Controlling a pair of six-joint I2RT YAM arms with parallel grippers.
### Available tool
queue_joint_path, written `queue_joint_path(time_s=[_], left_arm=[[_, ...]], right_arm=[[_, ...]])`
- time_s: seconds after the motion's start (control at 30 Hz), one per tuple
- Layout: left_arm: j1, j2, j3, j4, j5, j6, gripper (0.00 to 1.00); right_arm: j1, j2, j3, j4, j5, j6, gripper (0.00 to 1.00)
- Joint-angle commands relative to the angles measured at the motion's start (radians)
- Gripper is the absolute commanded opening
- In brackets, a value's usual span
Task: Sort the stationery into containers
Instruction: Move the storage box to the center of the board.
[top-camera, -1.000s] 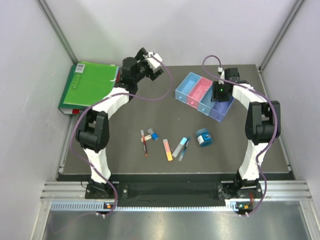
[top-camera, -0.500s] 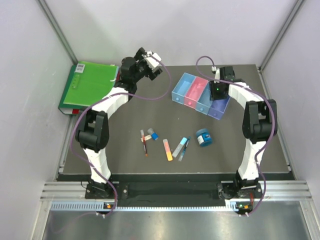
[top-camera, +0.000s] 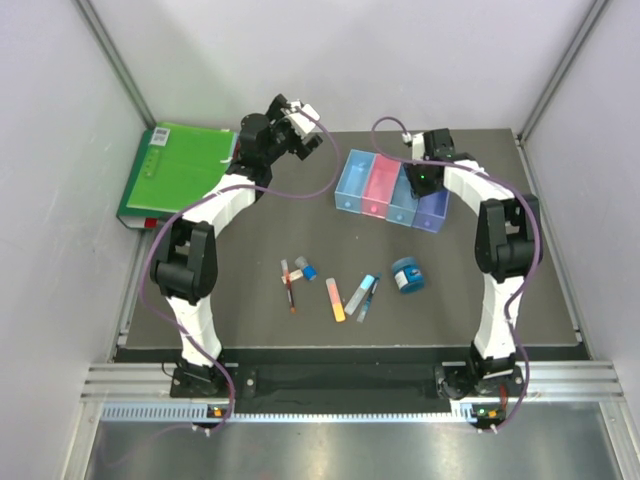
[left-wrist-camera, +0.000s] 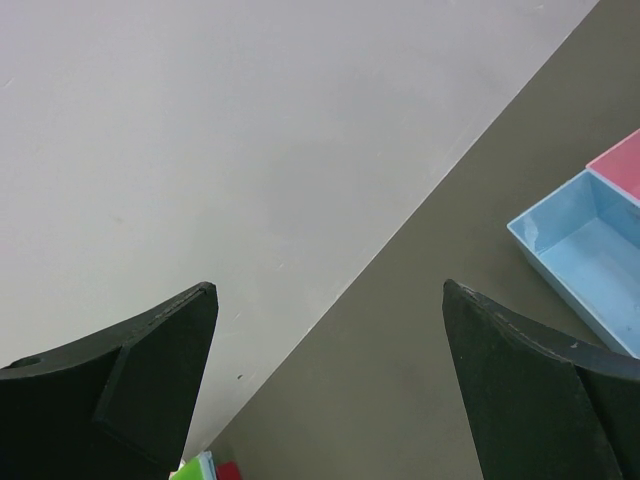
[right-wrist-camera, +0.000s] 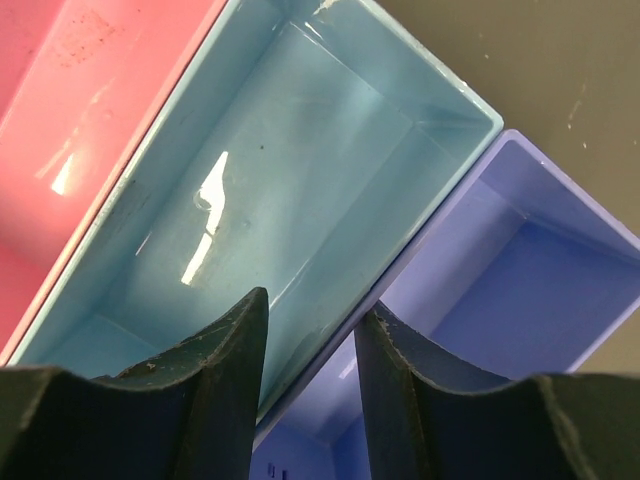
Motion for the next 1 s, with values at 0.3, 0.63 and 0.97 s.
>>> queue_joint_path(time_s=[0.3,0.63,0.97], left_arm=[[0.023,-0.005,0.011,0.096,-0.082,-0.039,0.99],[0.061,-0.036,-0.089,0.104,-0.252,-0.075,0.99],[0.063,-0.123,-0.188,0.100,-0.272,-0.086,0.99]], right_arm=[[0.089,0.006,0.048,0.042,-0.018,-0.090,0.41],[0.127,0.015,0.060,0.079,-0.028,-0.069,0.42],[0.164,0.055,0.099,0.108,-0.020,-0.052,0.42]])
